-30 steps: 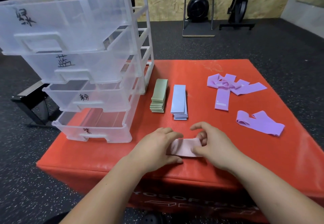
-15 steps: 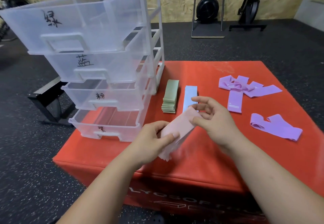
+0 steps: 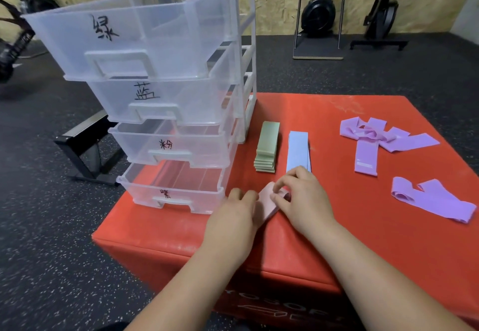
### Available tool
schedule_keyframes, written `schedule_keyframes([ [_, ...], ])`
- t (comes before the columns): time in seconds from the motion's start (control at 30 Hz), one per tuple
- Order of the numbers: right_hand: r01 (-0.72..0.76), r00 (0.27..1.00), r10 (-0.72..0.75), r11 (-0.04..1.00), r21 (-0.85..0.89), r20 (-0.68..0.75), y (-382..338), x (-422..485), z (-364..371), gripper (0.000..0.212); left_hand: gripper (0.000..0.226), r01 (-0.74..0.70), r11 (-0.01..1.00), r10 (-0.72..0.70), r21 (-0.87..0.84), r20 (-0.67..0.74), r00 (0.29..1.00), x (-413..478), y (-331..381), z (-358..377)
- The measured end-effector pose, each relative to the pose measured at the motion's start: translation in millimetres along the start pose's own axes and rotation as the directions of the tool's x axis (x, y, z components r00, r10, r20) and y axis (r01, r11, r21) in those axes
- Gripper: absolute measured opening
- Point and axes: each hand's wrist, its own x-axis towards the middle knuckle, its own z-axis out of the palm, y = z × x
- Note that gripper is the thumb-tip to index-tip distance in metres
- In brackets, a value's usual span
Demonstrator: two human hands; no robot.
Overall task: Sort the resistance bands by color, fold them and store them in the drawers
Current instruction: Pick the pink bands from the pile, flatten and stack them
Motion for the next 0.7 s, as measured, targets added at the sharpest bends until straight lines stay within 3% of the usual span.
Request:
schedule_keyframes([
  [0.13,-0.001,1.000,0.000,0.996,-0.086,-0.008,3.4,-3.1,0.8,0.012,0.020,0.000,0.996,0.001,0.087,-0.015,1.000,-1.3,1.2,4.3],
  [0.4,0.044,0.997,-0.046,0.998,0.033,0.058,7.5,-13.2,-35.0,0.015,0.022,-0.024,1.000,0.025,0.015,-0.065,0.998,-4.9,9.6,-7.5],
  [0.57,0.070,0.978,-0.056,0.996,-0.063,0.199,31.1,-32.1,-71.5,0.026,0.025,-0.132,0.990,0.138,0.050,-0.160,0.977,4.0,27.8,-9.8],
  [0.7,0.040,0.968,-0.009,0.992,-0.117,0.251,60.9,-50.2,-95.5,0.031,0.037,-0.229,0.973,0.224,-0.031,-0.128,0.966,15.8,60.1,-2.4],
])
